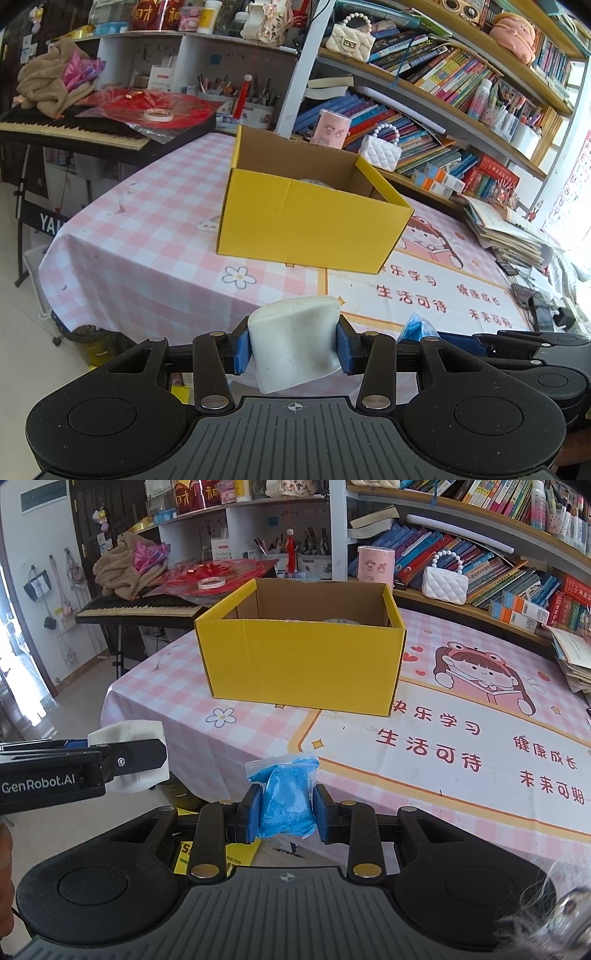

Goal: Organize objects
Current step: 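Carry the foam block and blue bag over the yellow box with both grippers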

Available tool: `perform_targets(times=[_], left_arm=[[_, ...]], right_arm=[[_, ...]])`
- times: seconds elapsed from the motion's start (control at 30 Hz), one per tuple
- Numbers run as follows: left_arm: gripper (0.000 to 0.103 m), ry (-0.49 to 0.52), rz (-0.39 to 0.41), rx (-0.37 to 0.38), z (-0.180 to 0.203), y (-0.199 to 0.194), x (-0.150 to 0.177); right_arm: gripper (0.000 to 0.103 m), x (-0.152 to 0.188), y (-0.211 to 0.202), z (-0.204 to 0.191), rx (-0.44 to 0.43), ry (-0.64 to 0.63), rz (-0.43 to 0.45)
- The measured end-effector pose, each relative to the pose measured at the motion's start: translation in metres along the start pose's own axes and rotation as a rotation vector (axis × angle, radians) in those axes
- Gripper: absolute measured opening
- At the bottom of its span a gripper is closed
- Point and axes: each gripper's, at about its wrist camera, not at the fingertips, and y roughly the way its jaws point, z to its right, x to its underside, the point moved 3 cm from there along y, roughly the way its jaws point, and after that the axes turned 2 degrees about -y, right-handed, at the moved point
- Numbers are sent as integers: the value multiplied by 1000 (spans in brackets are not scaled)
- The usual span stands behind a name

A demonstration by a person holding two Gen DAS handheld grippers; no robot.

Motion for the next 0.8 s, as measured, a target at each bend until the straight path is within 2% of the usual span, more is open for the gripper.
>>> perform_targets(times=[0.2,0.5,0.6,0.8], left_arm=[[42,20,62,10,9,11,-32],[42,72,201,22,41,50,-113],[42,91,223,6,49,70,-132],[42,82,214,-44,51,110,-151]], right_arm=[[27,-32,5,18,33,-7,77],[27,-131,32,59,83,-30,258],[27,-155,50,71,91,-51,271],[27,-179,92,86,86,-121,236]])
